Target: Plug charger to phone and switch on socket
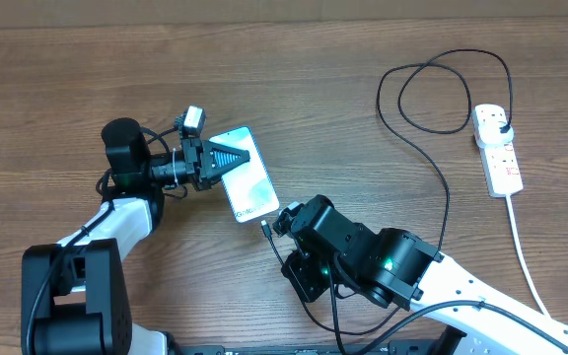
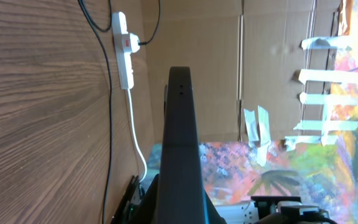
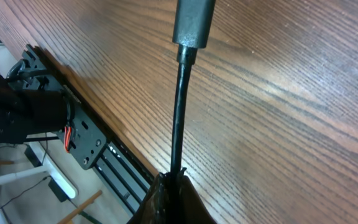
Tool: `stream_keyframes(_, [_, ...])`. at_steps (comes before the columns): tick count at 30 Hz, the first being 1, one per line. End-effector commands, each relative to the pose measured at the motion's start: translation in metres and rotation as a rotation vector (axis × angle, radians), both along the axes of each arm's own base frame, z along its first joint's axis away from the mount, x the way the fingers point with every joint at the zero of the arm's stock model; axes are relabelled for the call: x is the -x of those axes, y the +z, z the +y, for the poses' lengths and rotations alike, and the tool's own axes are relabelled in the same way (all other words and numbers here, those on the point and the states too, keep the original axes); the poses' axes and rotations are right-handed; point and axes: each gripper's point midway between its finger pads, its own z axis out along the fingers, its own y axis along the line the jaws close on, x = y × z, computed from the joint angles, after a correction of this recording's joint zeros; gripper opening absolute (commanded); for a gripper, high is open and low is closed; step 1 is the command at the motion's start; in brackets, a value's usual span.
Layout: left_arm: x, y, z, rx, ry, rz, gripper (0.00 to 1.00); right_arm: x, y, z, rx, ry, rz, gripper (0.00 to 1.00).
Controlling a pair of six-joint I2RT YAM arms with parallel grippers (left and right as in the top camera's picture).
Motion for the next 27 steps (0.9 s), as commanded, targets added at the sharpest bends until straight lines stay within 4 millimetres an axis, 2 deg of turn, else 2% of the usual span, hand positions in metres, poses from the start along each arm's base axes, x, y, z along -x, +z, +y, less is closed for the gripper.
stream_keyframes(1, [0.001, 0.005, -0.007, -0.006, -0.024, -0.059, 0.04, -0.004, 0.006, 0.004, -0.015, 0.012, -0.04, 0.04])
stream_keyframes(11, [0.002, 0.005, -0.008, -0.007, -0.029, -0.067, 0.04, -0.004, -0.005, 0.004, 0.017, 0.008, -0.009, 0.04])
stream_keyframes(27, [0.005, 0.006, -0.008, -0.008, -0.051, -0.133, 0.04, -0.003, -0.005, 0.005, 0.017, 0.008, -0.006, 0.04])
